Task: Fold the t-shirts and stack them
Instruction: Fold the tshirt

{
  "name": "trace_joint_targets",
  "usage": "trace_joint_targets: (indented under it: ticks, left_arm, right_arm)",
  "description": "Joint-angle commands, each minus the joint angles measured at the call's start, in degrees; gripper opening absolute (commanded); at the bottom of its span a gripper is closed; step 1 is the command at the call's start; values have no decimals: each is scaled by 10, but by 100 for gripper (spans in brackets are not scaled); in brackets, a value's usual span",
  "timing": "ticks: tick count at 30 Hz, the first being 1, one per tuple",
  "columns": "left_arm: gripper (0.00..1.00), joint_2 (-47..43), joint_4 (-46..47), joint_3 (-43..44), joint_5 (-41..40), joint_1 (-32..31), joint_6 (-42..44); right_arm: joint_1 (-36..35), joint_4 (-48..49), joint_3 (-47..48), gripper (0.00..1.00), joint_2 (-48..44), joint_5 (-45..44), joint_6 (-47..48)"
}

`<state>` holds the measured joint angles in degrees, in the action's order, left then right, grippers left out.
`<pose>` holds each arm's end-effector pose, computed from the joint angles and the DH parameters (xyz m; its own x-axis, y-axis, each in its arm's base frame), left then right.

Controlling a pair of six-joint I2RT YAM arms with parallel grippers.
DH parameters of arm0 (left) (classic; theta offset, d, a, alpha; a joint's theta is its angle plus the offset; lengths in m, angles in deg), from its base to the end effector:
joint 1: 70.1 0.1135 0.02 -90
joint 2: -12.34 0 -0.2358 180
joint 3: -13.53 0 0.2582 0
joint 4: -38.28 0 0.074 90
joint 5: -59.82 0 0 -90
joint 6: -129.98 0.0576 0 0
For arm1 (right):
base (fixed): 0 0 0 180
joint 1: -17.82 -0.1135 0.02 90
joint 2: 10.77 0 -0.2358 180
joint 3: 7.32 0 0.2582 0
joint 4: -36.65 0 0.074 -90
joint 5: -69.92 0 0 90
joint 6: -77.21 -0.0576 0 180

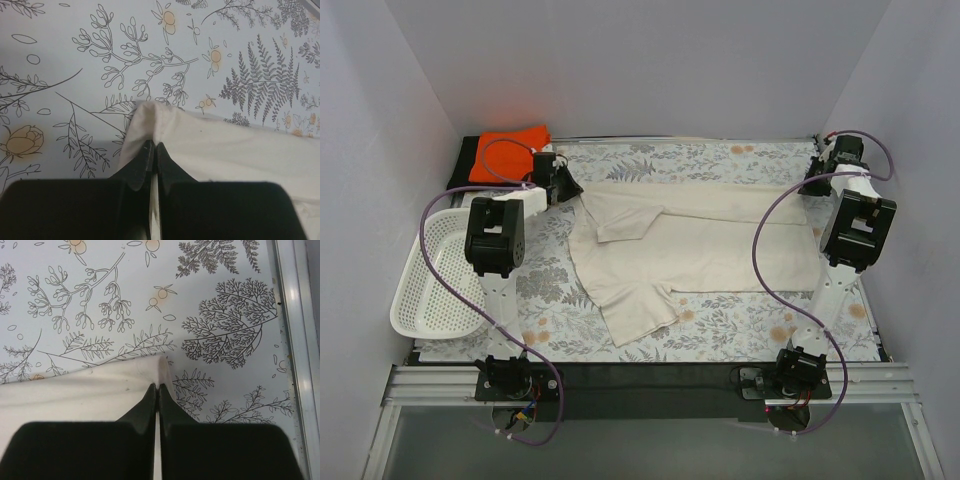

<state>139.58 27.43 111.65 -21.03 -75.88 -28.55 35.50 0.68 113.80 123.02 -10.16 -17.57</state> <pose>0.4851 -0.0583 0.0915 -0.4393 -0.8790 -0.1854 -0.5140 0.4152 -0.7506 0.4999 -0.1489 0.1290 -0.6967 0.3082 -0.6477 0.2496 0.9507 0.1839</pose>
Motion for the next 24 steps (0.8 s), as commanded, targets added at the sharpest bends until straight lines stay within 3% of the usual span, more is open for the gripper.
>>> trace_joint_targets:
  ticks: [1, 7, 14, 19, 24]
  left_arm:
    - [0, -11, 13, -14, 10, 9, -1]
    - [3, -36, 14, -53, 18, 8, -12]
    - [41, -90, 11, -45, -1, 8, -6]
    - [61, -130, -23, -31, 23, 4, -11]
    - [65, -210, -104, -63, 24, -8, -30]
  right_arm:
    - [17, 15, 21, 1, 15, -11, 12]
    - [17, 14, 17, 4, 15, -7, 7]
    - [11, -3, 11, 38, -42, -2, 6]
    - [3, -17, -27, 47, -110, -32, 6]
    - [-15, -29, -119, 48, -210, -33, -27]
